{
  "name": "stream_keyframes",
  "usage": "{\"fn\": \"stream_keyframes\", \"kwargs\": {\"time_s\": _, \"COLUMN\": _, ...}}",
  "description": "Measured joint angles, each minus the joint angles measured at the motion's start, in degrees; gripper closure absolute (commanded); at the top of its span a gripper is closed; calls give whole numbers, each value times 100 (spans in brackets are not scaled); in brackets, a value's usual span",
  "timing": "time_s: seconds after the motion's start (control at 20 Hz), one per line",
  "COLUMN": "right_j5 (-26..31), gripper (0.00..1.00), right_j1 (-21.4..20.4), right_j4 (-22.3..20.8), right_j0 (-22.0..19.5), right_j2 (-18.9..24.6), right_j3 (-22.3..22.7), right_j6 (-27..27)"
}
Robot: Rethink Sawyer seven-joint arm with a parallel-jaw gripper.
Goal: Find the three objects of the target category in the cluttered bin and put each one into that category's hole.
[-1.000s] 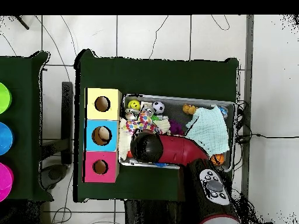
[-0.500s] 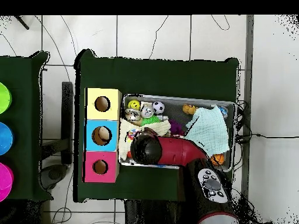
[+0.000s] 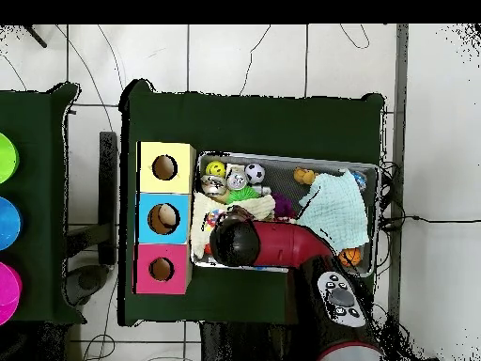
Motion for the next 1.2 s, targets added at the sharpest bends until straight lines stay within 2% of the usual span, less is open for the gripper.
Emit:
{"fn": "stream_keyframes", "kwargs": {"time_s": 0.3, "right_j5": 6, "gripper": 100, "right_j1": -78, "right_j4": 0, "right_j0": 9, "right_j2": 0, "right_j3": 2, "right_j6": 0}}
{"fn": "stream_keyframes", "kwargs": {"time_s": 0.7, "right_j5": 775, "gripper": 100, "right_j1": -813, "right_j4": 133, "right_j0": 300, "right_j2": -60, "right_j3": 2, "right_j6": 0}}
{"fn": "stream_keyframes", "kwargs": {"time_s": 0.85, "right_j5": 1307, "gripper": 100, "right_j1": -1124, "right_j4": 223, "right_j0": 586, "right_j2": -129, "right_j3": -80, "right_j6": 0}}
{"fn": "stream_keyframes", "kwargs": {"time_s": 1.2, "right_j5": 2077, "gripper": 100, "right_j1": -1430, "right_j4": 566, "right_j0": 1256, "right_j2": -320, "right_j3": -351, "right_j6": 2}}
